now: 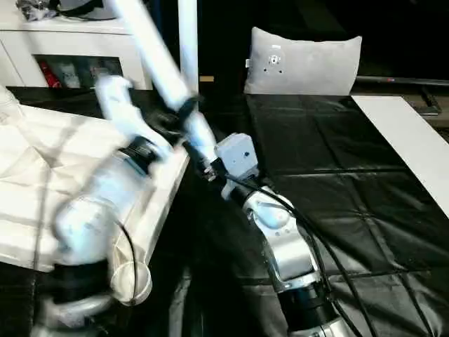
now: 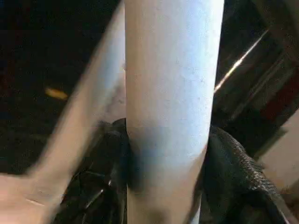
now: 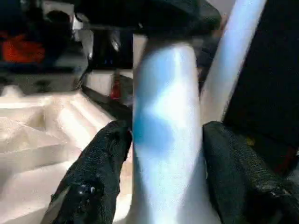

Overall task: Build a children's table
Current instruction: Pick table leg

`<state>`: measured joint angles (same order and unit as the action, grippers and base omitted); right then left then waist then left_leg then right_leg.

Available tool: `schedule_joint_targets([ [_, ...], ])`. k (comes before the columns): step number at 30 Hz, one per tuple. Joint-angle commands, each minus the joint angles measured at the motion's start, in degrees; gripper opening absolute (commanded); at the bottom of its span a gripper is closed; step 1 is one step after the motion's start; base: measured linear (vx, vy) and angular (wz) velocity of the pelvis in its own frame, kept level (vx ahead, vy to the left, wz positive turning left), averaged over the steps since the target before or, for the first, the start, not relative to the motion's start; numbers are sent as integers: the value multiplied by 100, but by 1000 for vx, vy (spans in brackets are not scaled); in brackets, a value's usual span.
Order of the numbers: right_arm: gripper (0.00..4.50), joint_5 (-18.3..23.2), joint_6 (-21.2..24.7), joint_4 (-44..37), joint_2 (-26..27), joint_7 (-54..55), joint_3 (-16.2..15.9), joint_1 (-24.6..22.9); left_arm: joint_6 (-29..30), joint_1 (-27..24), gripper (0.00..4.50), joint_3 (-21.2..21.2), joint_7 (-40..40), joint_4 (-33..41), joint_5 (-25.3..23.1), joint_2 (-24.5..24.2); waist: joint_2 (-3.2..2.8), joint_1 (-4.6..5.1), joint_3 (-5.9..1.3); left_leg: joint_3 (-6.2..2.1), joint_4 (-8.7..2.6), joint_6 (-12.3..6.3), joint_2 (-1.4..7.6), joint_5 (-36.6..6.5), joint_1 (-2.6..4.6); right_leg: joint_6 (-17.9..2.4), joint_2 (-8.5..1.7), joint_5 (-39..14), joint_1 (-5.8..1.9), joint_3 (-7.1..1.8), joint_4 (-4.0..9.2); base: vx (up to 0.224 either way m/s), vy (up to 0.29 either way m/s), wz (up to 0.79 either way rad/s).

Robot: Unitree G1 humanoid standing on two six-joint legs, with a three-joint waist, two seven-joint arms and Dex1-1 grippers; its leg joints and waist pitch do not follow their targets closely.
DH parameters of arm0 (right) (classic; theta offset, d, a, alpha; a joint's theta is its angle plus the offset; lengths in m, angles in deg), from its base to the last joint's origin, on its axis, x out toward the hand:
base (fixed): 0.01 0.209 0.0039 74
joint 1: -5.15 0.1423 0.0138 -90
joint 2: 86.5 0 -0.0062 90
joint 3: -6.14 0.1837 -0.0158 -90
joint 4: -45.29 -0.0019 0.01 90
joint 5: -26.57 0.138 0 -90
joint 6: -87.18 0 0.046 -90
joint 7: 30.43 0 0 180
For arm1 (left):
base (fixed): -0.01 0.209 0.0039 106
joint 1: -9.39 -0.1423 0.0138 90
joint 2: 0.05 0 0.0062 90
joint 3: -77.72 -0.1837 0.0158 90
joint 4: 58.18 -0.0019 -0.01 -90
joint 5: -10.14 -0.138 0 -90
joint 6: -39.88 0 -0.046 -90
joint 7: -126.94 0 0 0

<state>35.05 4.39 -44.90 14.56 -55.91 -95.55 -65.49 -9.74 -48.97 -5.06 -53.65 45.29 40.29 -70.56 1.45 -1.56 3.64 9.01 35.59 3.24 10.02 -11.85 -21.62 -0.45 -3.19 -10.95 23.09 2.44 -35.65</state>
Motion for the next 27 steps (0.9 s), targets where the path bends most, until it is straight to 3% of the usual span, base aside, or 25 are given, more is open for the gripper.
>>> schedule_joint_targets([
  [1, 310, 570, 582, -326, -54, -373, 77, -13, 57, 158, 188, 56, -206, -58, -22, -217, -46, 21, -400, -64, -415, -227, 231, -696, 41, -934, -345, -493, -337, -254, 386, 0, 0, 0],
  [3, 331, 786, 730, -427, -80, -504, 119, -21, 72, 185, 188, 69, -295, -93, -51, -327, -65, 4, -406, -65, -410, -214, 241, -596, 52, -1011, -356, -314, -342, -253, 371, 0, 0, 0],
  [5, 355, 1255, 1054, -665, -243, -720, 329, -20, 242, 282, 188, 158, -641, -177, 92, -620, -65, -40, -420, -46, -401, -194, 246, -488, 94, -1126, -359, -174, -323, -259, 347, 0, 0, 0],
  [7, 355, 1403, 1178, -744, -328, -799, 413, -14, 328, 320, 188, 176, -792, -211, 153, -748, -69, -59, -417, -51, -411, -172, 249, -446, 86, -1154, -358, -134, -329, -252, 334, 0, 0, 0],
  [9, 386, 2037, 1619, -938, -533, -1043, 709, 78, 665, 405, 188, 274, -1207, -255, 453, -1062, -49, -53, -410, -42, -412, -125, 228, -478, 74, -1197, -368, -195, -358, -250, 330, 0, 0, 0],
  [11, 390, 2683, 2474, -950, -649, -921, 1190, 289, 1039, 492, 188, 340, -1583, -315, 921, -1347, -25, -47, -401, -40, -410, -115, 202, -506, 71, -1184, -356, -360, -354, -253, 330, 0, 0, 0],
  [13, 414, 2904, 2996, -802, -928, -1027, 1447, 482, 1324, 593, 187, 371, -1950, -387, 1273, -1583, -46, -58, -395, -30, -403, -12, 182, -606, 94, -1124, -349, -738, -332, -251, 359, 0, 0, 0],
  [16, 438, 3055, 3338, -614, -1228, -1216, 1560, 641, 1513, 701, 187, 414, -2368, -462, 1534, -1747, -39, -79, -381, -11, -406, 68, 182, -711, 82, -1070, -370, -1106, -328, -256, 416, 0, 0, 0],
  [20, 450, 3964, 3897, -528, -1470, -1455, 1878, 847, 1755, 962, 187, 483, -3027, -550, 2003, -1948, -38, -98, -402, -24, -402, 45, 187, -619, 76, -1099, -369, -1095, -339, -244, 400, 0, 0, 0],
  [27, 450, 4159, 4364, -632, -1713, -1933, 1893, 1010, 1856, 1184, 187, 298, -3640, -672, 2221, -2223, -25, -113, -402, -9, -395, 51, 189, -469, 60, -1151, -377, -1038, -345, -243, 400, 0, 0, 0],
])
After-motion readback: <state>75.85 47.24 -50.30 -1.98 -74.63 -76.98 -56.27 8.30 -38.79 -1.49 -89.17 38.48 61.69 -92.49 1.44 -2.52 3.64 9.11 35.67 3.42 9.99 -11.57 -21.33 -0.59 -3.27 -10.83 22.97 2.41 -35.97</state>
